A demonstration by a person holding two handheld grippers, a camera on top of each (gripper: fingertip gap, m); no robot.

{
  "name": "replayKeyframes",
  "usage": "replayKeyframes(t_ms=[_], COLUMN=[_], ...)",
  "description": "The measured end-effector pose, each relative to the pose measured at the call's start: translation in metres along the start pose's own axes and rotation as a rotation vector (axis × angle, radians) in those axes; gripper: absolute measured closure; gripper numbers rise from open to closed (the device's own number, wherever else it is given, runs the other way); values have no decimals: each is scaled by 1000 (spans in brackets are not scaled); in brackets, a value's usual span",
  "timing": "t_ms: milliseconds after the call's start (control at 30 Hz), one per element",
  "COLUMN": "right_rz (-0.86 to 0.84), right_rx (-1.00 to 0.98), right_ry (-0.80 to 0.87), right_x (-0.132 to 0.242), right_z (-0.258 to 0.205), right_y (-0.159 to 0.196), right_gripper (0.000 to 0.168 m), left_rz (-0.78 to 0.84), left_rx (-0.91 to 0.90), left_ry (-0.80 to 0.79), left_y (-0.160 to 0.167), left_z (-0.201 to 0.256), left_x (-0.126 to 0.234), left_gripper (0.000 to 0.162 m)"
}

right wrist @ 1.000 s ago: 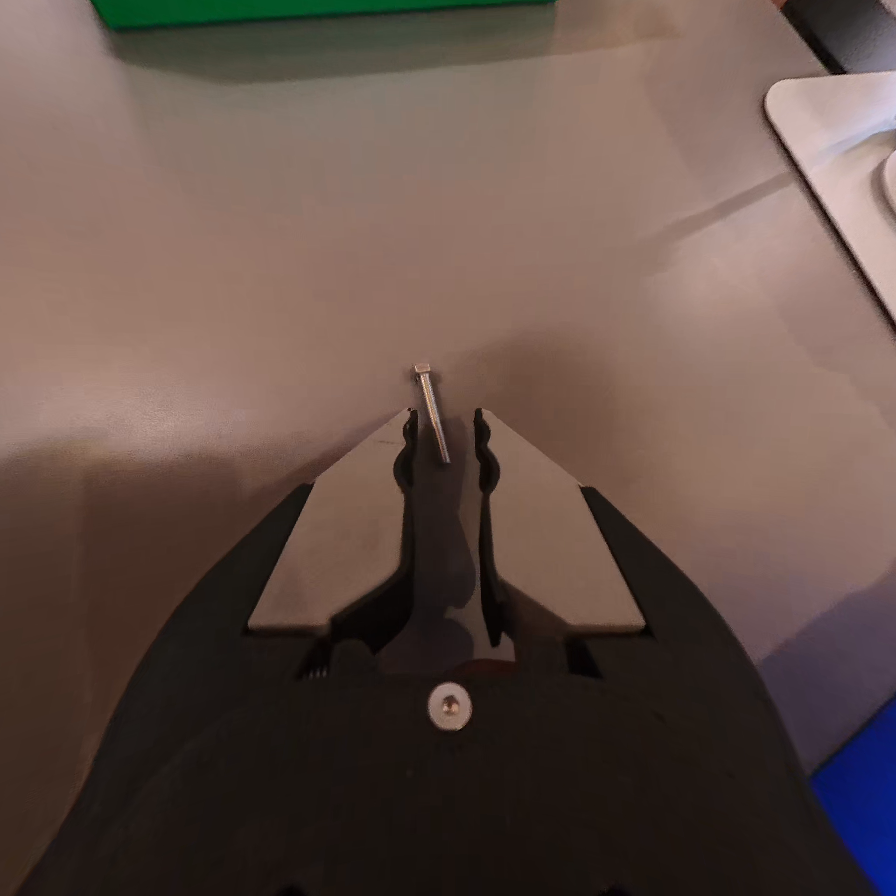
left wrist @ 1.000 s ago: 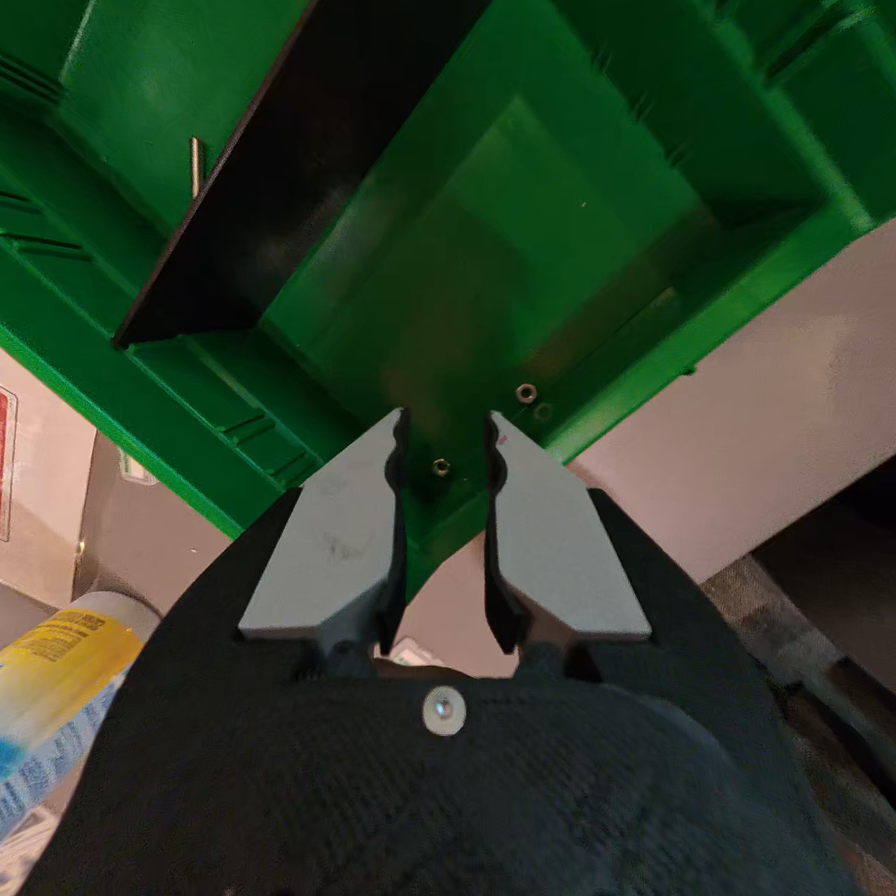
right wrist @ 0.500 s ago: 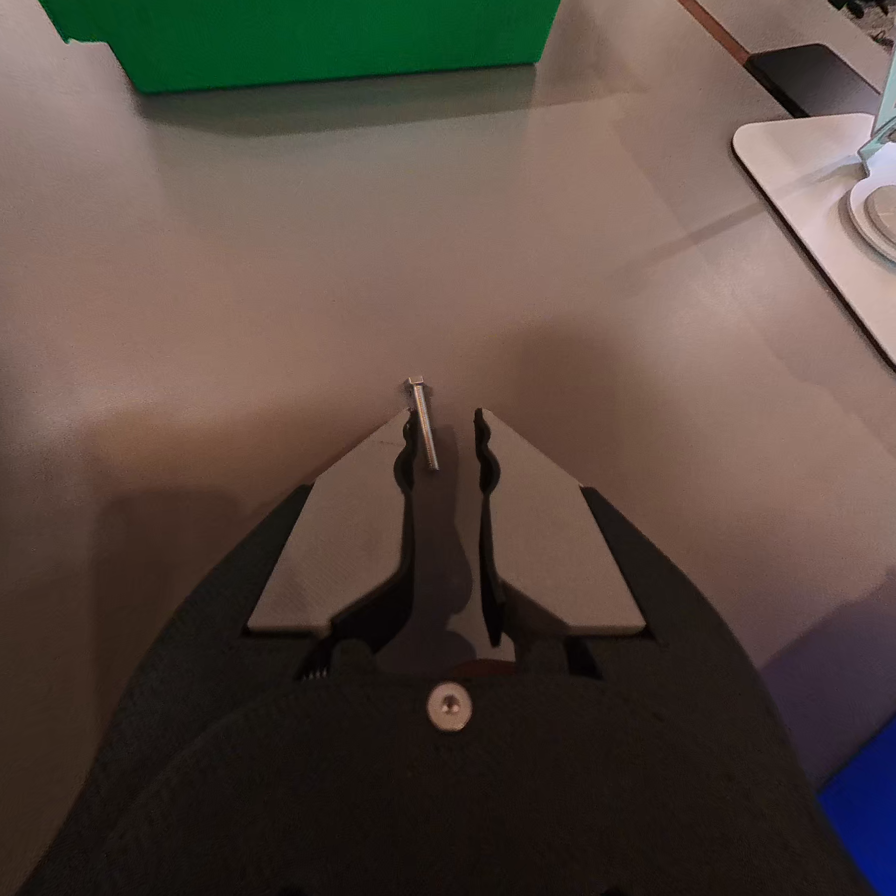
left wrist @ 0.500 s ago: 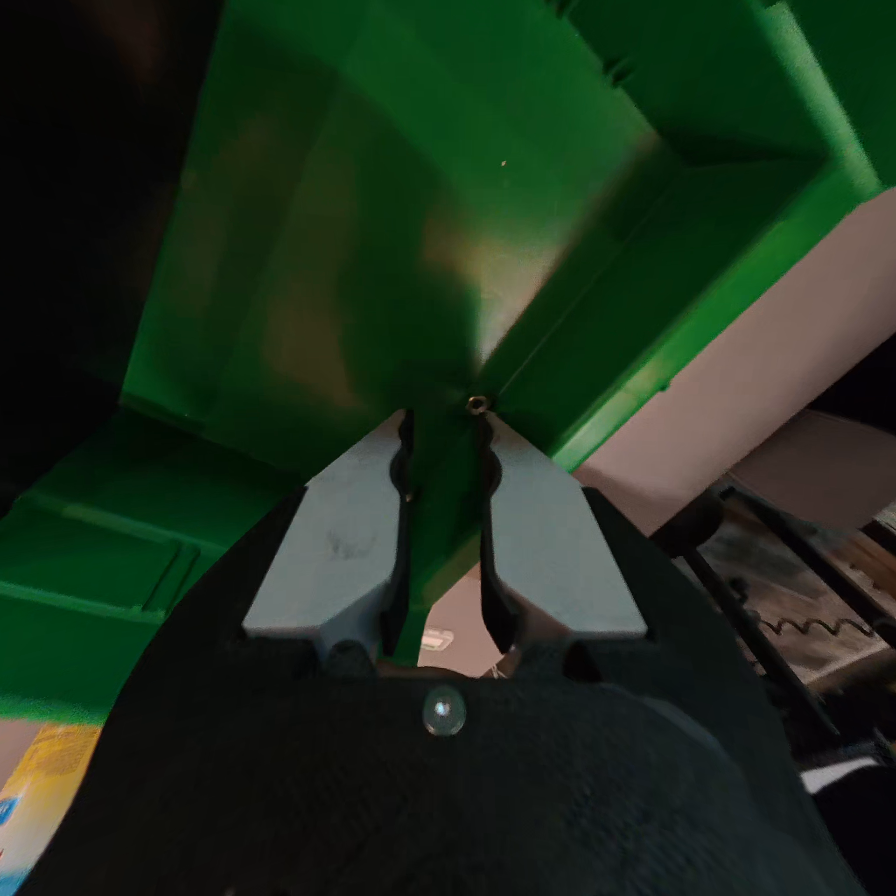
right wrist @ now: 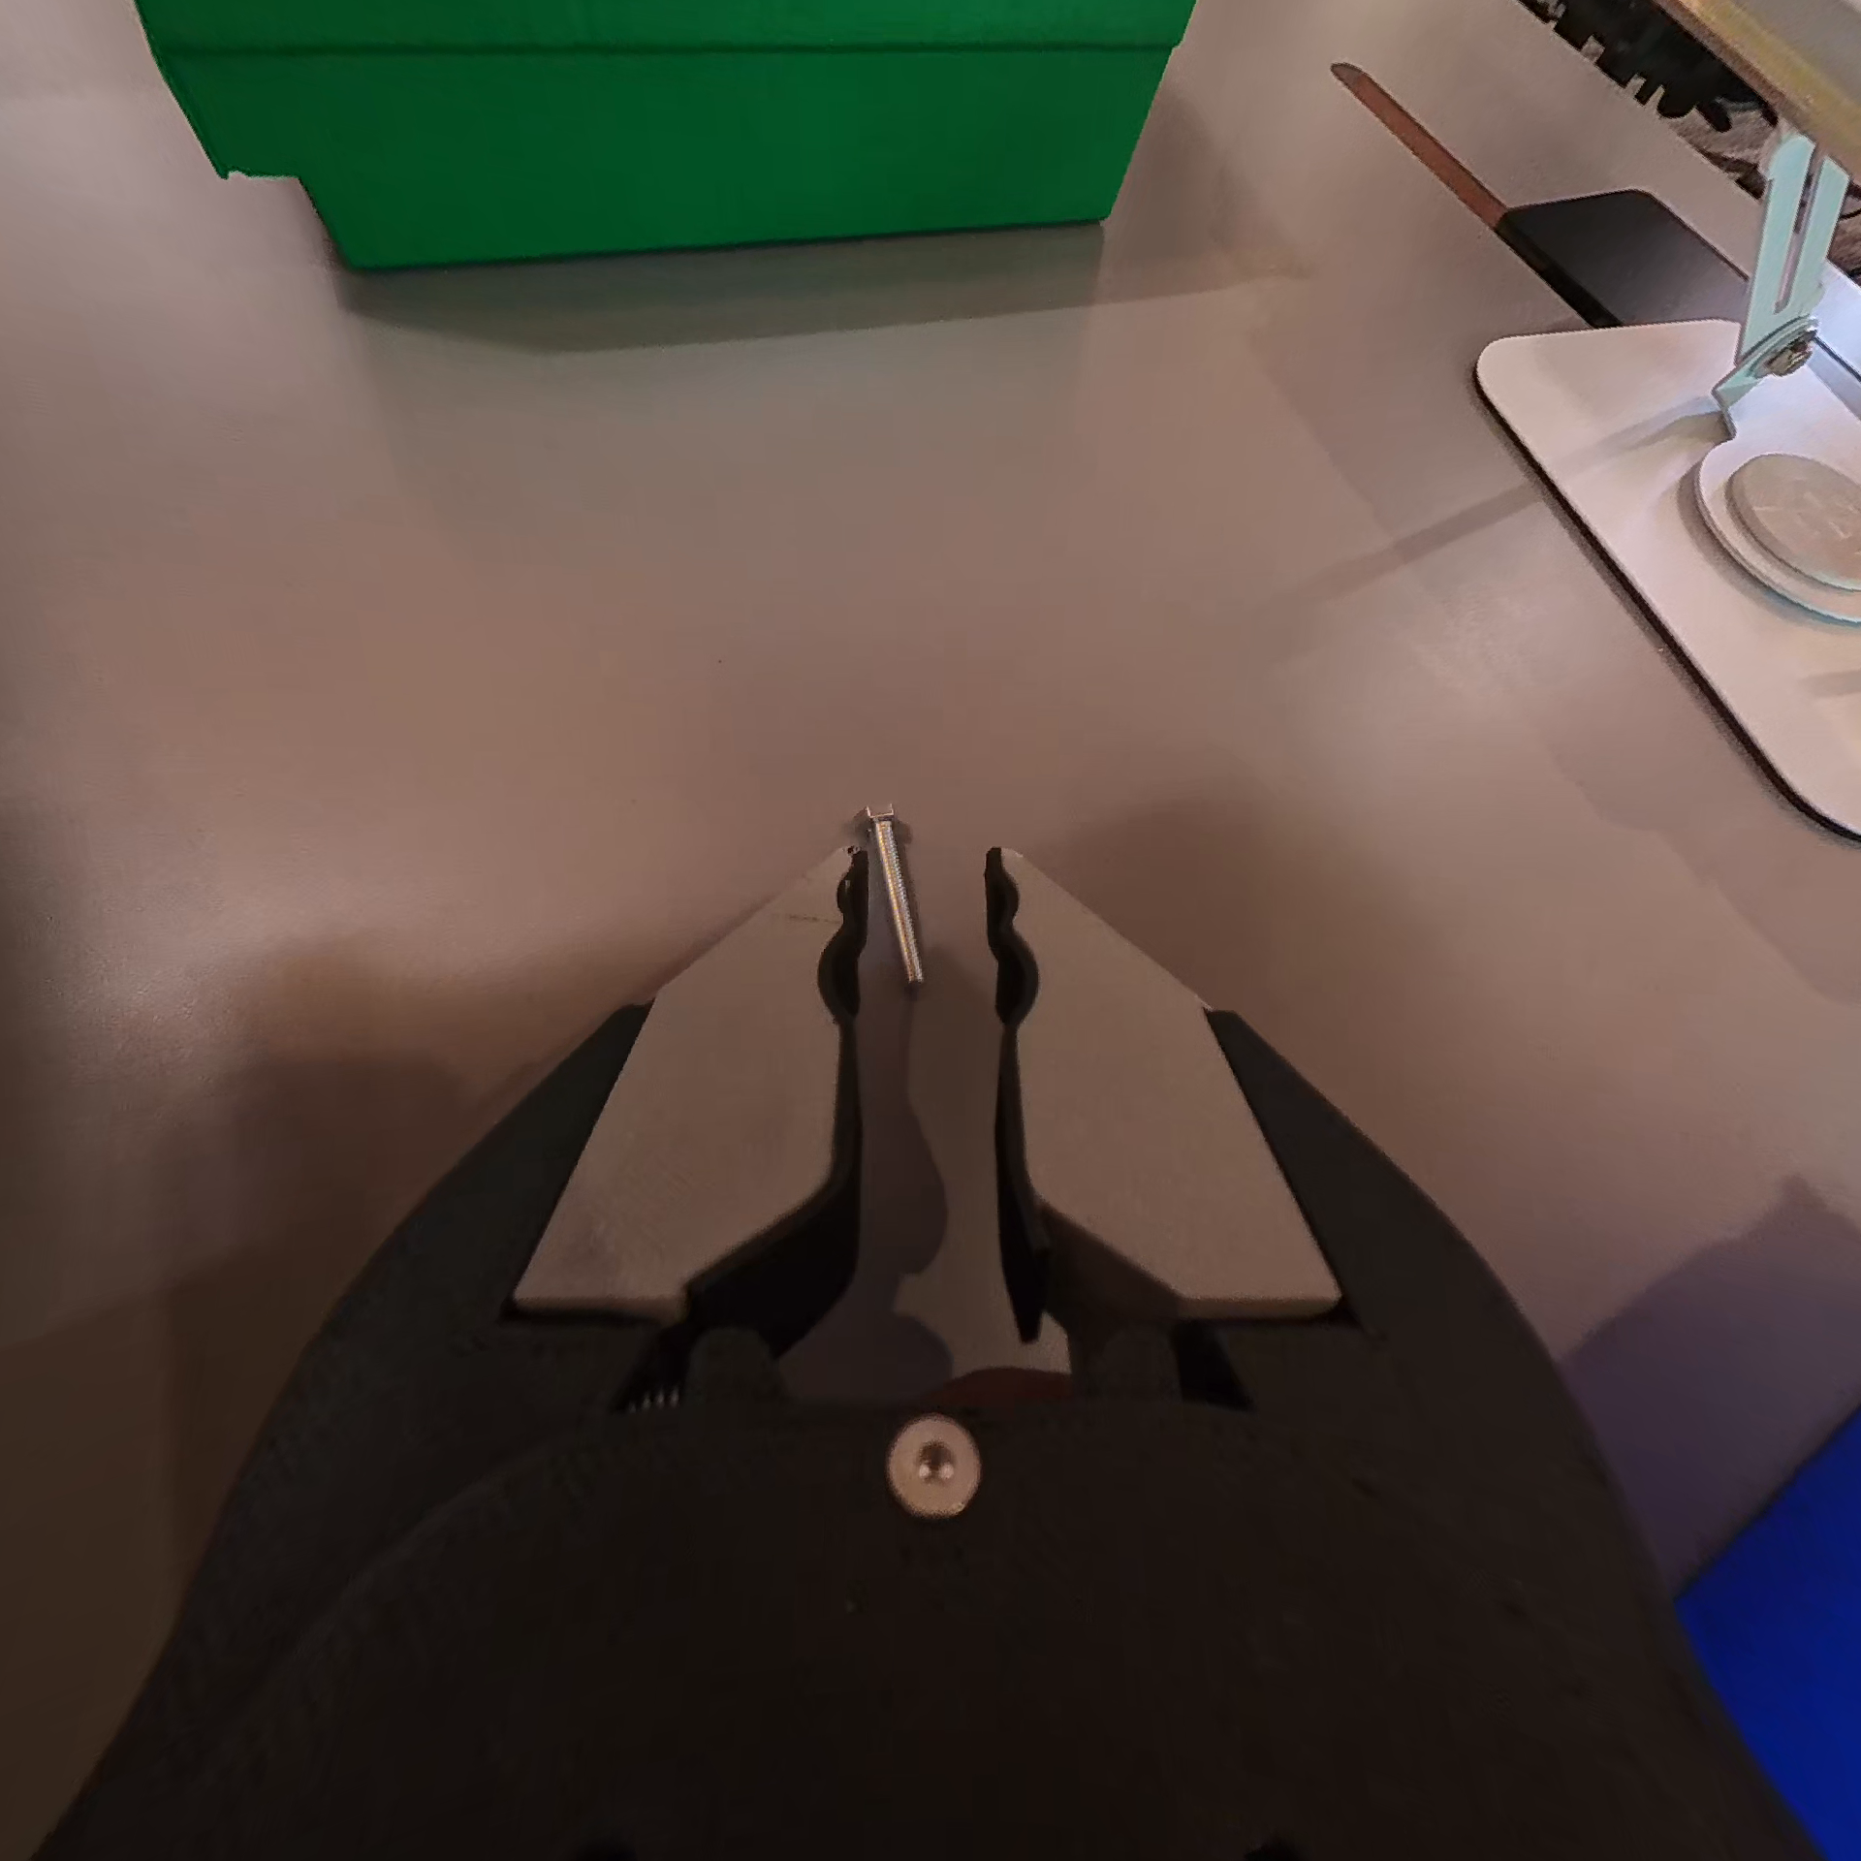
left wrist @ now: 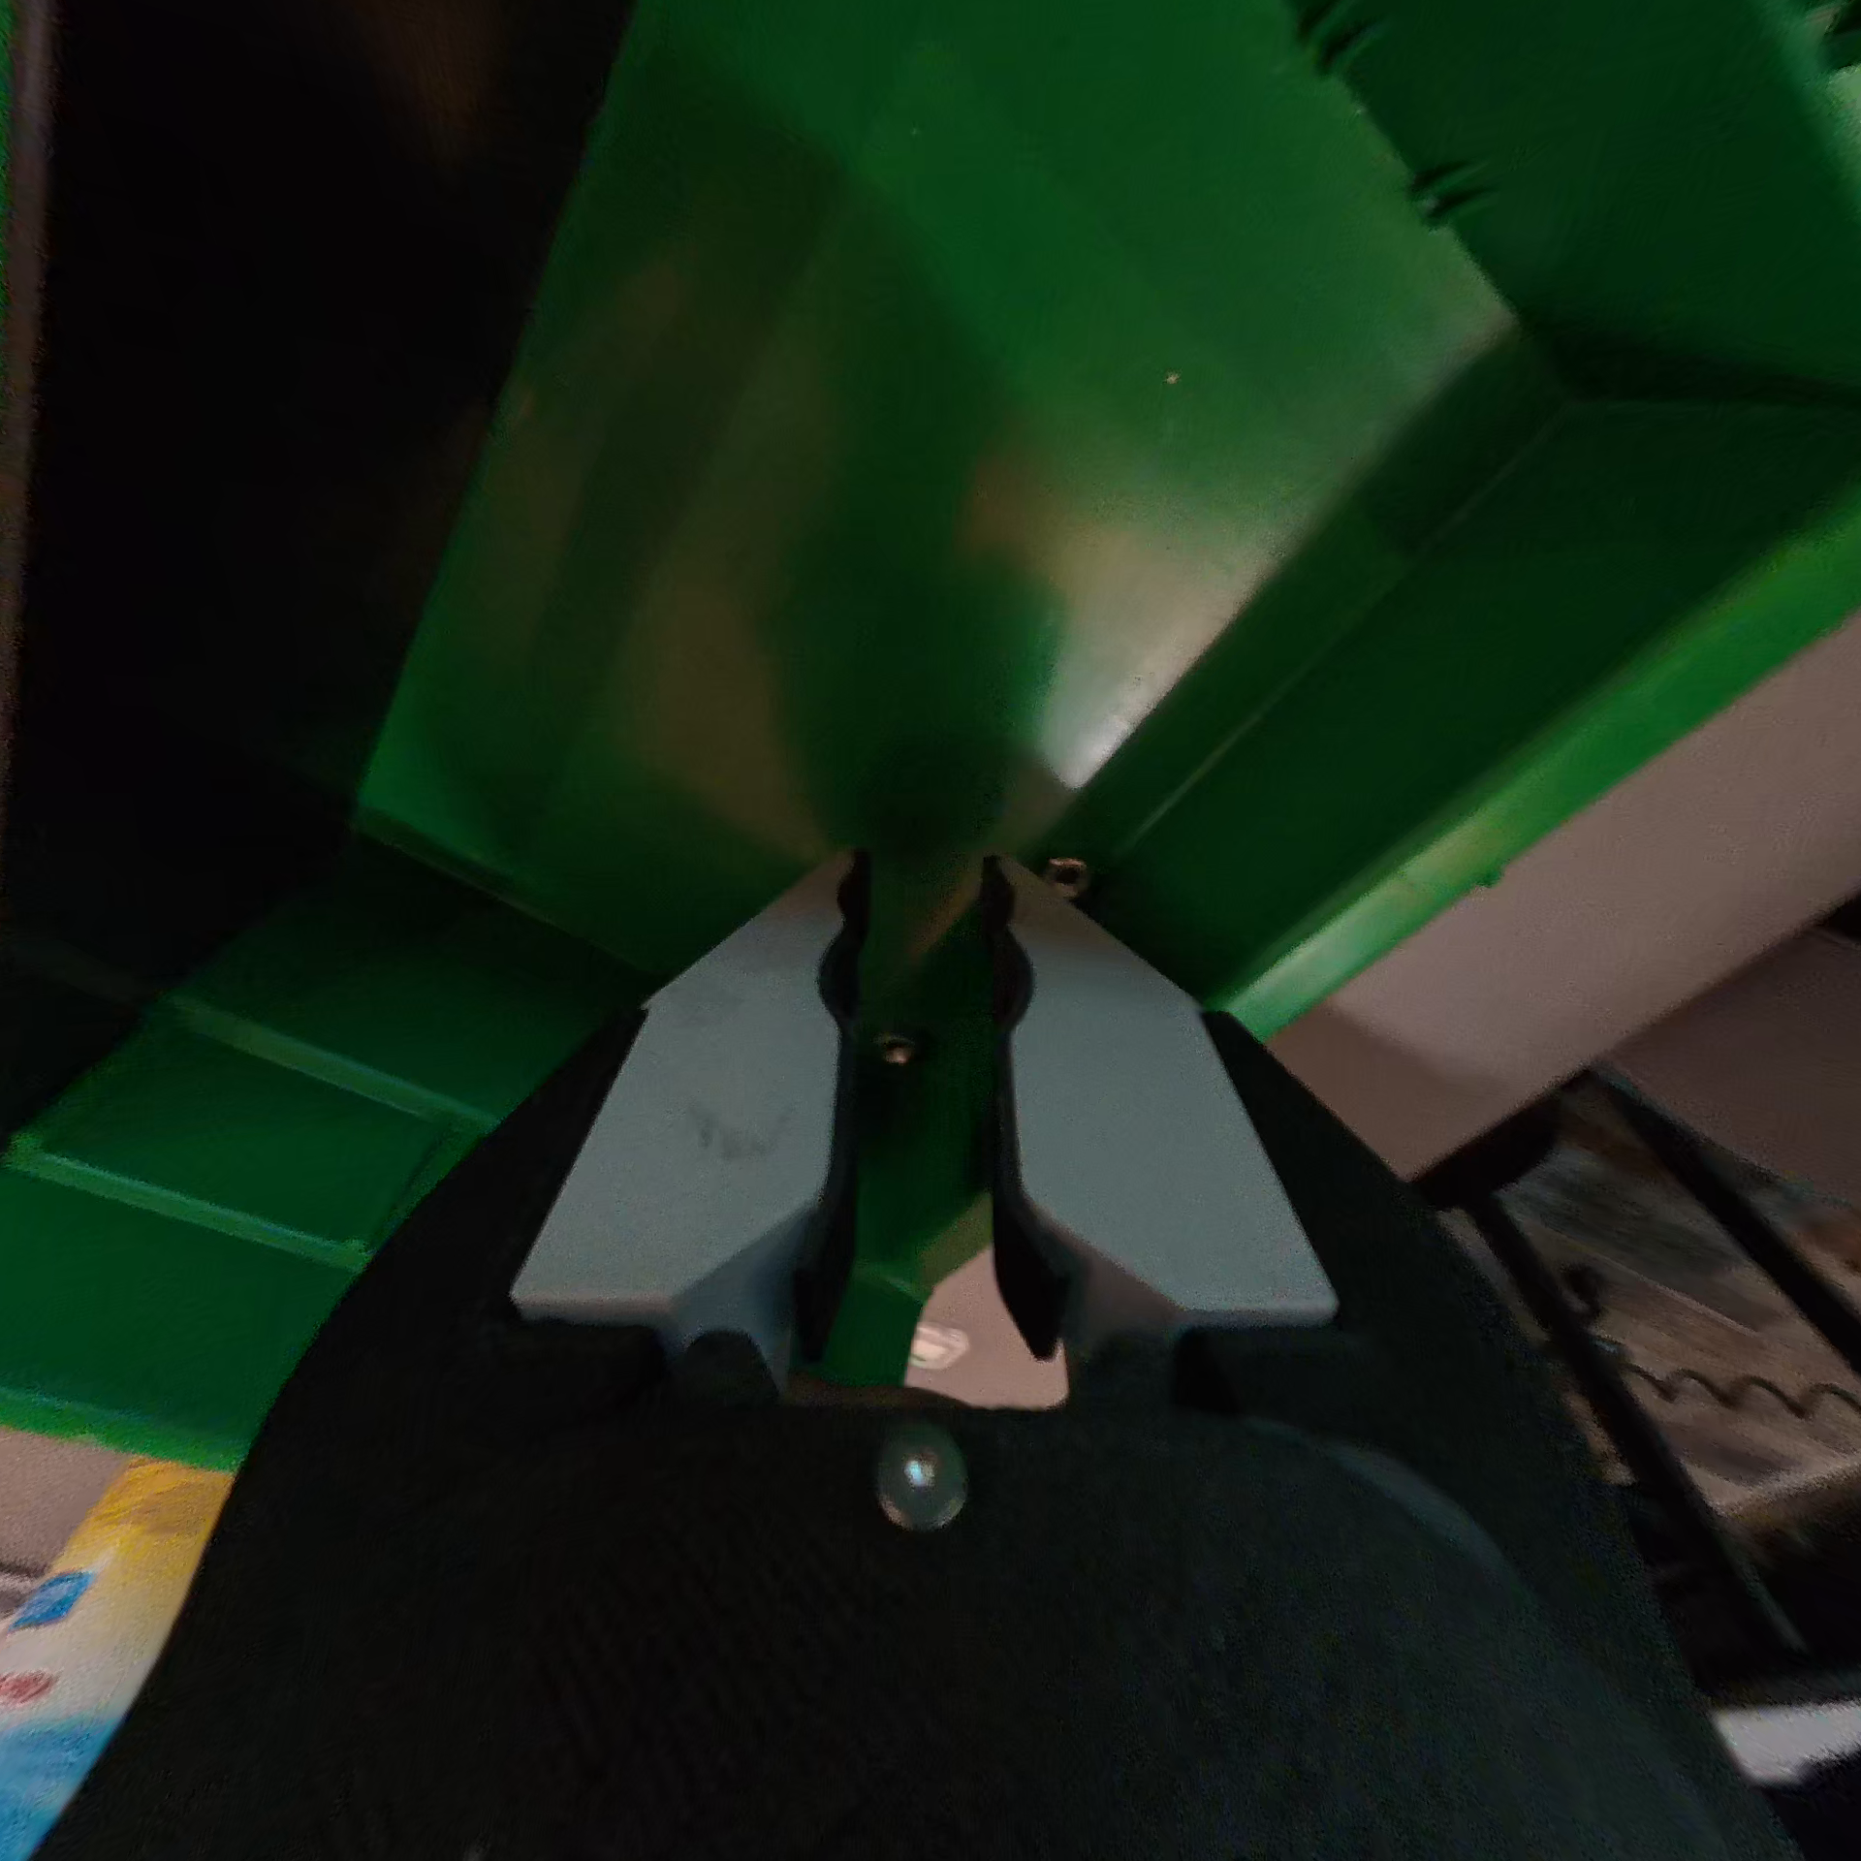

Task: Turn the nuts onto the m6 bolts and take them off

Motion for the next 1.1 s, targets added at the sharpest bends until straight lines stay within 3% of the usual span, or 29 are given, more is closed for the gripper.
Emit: replayKeyframes(t_ms=[267, 367, 633, 733, 767, 867, 1100], right_rz=[10, 12, 23, 27, 27, 25, 28], right_rx=[6, -8, 7, 6, 6, 6, 18], right_ry=[-2, -11, -13, -12, -12, -11, -7], right_x=[2, 2, 4, 5, 5, 5, 5], right_z=[-1, -1, -4, -5, -5, -5, -7], right_y=[-2, -2, -4, -5, -5, -4, -5], right_gripper=[148, 148, 148, 148, 148, 148, 148], left_rz=[-74, -78, -69, -11, -8, 27, 98], left_rx=[-63, -73, -82, -76, -78, -24, 4], left_ry=[51, 35, -2, -169, -177, -151, -98], left_y=[3, 1, -1, -7, -6, -6, -2], left_z=[9, 8, 7, -8, -10, -13, -5], left_x=[-5, -6, -5, -3, -4, -1, 9], left_gripper=[140, 131, 129, 158, 158, 147, 140])
Point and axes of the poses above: each gripper's, where its closed fingertips meet, x back along the fingers, y out of its underside, z = x × y across the jaws, the point moved 5 cm from there along x, back along the fingers
